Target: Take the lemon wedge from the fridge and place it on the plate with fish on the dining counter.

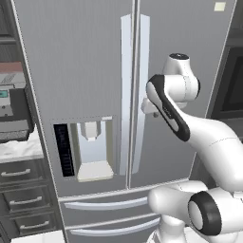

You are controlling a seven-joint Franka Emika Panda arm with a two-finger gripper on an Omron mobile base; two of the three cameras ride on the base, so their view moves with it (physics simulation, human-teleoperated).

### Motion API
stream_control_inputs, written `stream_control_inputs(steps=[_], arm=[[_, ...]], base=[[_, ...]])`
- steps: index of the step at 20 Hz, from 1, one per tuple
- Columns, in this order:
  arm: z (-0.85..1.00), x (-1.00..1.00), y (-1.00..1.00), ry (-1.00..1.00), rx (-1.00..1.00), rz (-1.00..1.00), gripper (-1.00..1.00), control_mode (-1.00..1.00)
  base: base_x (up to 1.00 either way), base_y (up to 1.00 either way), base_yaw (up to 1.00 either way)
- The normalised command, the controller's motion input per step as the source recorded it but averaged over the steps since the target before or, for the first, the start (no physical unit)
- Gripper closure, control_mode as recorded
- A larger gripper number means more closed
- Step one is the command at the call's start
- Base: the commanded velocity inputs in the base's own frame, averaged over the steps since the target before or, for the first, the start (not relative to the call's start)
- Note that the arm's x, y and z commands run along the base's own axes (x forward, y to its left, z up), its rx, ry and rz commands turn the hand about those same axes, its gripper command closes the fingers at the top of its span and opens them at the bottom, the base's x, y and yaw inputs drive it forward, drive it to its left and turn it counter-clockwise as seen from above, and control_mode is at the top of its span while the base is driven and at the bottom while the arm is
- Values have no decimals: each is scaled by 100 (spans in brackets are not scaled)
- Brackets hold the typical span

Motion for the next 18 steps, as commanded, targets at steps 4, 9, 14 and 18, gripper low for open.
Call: stream_control_inputs(steps=[4, 9, 14, 18], arm=[[0, -20, 0, -6, 0, 0, -100, -100], [-2, 0, 0, 0, 0, 0, -100, -100], [0, 4, 21, 0, 0, 0, -100, -100], [0, 0, 29, 0, 0, 0, -100, -100]], base=[[0, 0, 0], [0, 0, 0], [0, 0, 0], [0, 0, 0]])
